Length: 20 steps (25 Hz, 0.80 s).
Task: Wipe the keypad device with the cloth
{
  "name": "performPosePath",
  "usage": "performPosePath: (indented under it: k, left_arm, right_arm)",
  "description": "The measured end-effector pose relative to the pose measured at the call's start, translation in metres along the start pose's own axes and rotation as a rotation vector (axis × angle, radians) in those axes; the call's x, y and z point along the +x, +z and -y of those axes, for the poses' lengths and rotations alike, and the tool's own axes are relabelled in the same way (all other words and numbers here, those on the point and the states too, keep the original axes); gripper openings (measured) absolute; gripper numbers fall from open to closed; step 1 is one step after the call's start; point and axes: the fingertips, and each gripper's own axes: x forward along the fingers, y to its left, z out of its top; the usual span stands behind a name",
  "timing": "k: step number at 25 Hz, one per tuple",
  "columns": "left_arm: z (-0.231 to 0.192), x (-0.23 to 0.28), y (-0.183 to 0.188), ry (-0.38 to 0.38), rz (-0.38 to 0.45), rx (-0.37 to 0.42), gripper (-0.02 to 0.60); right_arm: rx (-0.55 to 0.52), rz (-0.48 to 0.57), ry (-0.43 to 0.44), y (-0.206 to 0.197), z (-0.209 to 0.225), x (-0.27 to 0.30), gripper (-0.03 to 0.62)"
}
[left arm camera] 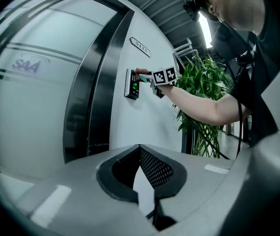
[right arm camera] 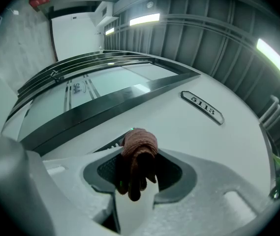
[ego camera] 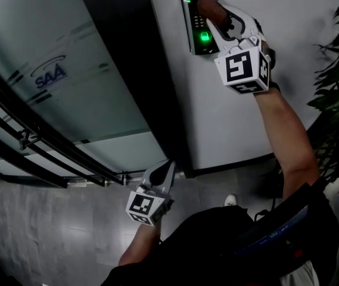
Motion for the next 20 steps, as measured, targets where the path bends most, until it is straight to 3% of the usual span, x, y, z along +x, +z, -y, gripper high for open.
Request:
performPosePath:
  k: [20]
  left_arm:
    - [0.002, 0.002, 0.0, -0.005, 0.0, 0.003, 0.017]
  right_arm:
    - [0.029, -0.09, -0.006, -0.038, 0.021, -0.003, 0.147]
